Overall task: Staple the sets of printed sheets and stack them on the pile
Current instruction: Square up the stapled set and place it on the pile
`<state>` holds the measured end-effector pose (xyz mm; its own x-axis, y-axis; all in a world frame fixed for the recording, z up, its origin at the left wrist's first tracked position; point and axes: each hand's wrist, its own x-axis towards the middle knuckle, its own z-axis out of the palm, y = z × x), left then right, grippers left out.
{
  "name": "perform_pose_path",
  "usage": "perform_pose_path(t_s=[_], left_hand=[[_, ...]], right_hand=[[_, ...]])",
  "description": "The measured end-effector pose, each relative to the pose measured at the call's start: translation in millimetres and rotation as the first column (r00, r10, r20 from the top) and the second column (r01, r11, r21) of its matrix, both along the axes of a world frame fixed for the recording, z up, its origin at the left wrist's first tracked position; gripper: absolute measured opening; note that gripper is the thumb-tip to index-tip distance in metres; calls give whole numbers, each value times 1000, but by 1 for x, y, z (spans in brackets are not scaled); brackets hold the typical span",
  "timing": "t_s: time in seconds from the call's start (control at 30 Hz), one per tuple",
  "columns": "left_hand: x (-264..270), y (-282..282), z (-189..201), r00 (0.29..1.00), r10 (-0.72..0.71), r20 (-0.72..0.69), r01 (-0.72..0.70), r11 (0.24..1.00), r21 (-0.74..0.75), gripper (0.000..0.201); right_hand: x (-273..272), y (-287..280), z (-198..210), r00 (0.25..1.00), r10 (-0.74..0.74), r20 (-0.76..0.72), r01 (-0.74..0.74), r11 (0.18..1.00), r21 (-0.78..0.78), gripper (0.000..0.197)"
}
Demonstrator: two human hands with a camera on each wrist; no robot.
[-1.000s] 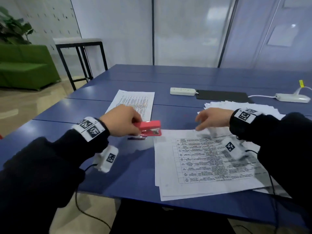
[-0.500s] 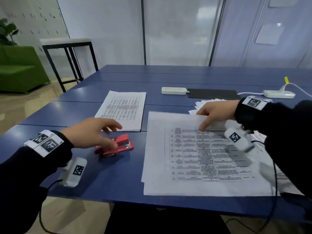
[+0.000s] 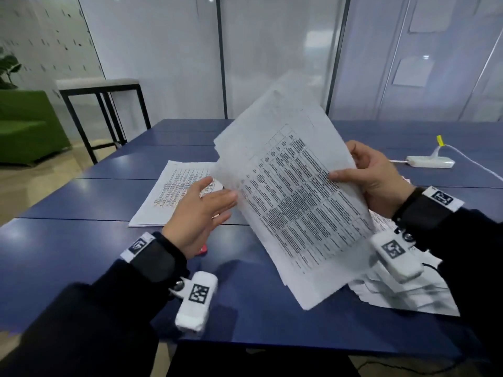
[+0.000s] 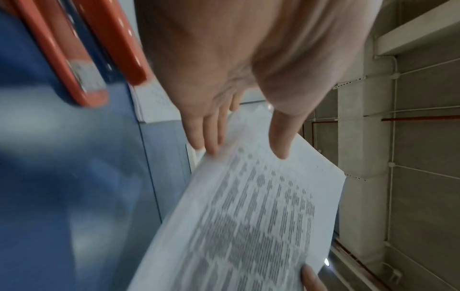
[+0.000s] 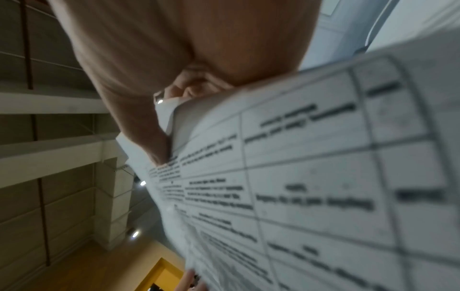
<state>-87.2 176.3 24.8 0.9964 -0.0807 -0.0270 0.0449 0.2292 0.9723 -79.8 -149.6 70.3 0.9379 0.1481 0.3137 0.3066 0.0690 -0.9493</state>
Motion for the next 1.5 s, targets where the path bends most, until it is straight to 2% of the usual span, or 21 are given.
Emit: perform_pose_path(t_s=[0.07,0.13,0.2,0.23,0.3,0.37,0.43,0.57,0.63,0.7,0.77,0.87,0.93,1.03,1.13,1.2,1.27,1.33,1.43,1.5], left_hand=[[11,-9,2,993,117,22,-118,993,18,101],[20,-11,7,994,105,-10,-105,994,11,101],[27,-17,14,1000,-20,-10,19,998,-60,71],[28,-20,18,997,-57,43,60,996,-65,54],[29,-24,28,976,4,218,-6,1000,9,37],[28,-26,44,913,101,395,-166,977,135,32],[28,-29,61,850,128,511,-260,946,195,29],[23,-37,93,741,68,669,-311,916,251,20],[22,-37,106,667,53,743,-375,886,273,19],[19,-34,114,609,78,789,-463,843,275,22],[16,-28,109,639,80,765,-476,822,311,27],[8,-20,76,750,52,659,-361,868,342,37],[5,-19,59,789,55,611,-303,901,311,49],[15,-21,69,773,122,623,-332,914,233,54],[27,-20,106,695,239,678,-481,856,191,68],[33,-20,121,660,241,711,-491,855,166,61],[31,-19,117,690,218,691,-428,892,146,55],[24,-15,91,740,160,653,-354,918,177,46],[10,-14,48,804,104,585,-314,910,270,39],[11,-16,45,803,119,583,-334,902,275,36]], right_hand=[[-3,9,0,998,-40,41,36,996,83,33],[-4,15,2,996,-63,60,54,987,152,34],[-5,18,4,995,-74,71,58,978,199,37],[-5,19,5,994,-82,77,65,978,199,39],[-5,21,6,990,-108,89,92,981,174,43],[-5,24,9,988,-128,85,113,980,163,45],[-3,29,18,982,-165,96,148,975,166,41],[1,47,51,898,-387,209,323,903,284,15],[3,53,68,864,-438,250,348,877,332,13],[4,57,79,860,-417,292,327,892,312,18],[6,56,78,877,-374,301,315,922,228,32],[9,55,53,926,-309,218,292,950,108,47],[9,58,37,946,-261,194,259,965,37,48],[10,67,44,913,-310,267,322,947,-3,38],[13,76,84,858,-349,376,371,929,17,29],[14,80,102,846,-371,383,368,926,85,21],[18,79,98,871,-372,320,344,928,142,23],[17,78,69,905,-346,247,331,938,103,32],[9,77,23,919,-360,158,356,933,54,16],[4,82,23,914,-373,160,366,928,71,15]])
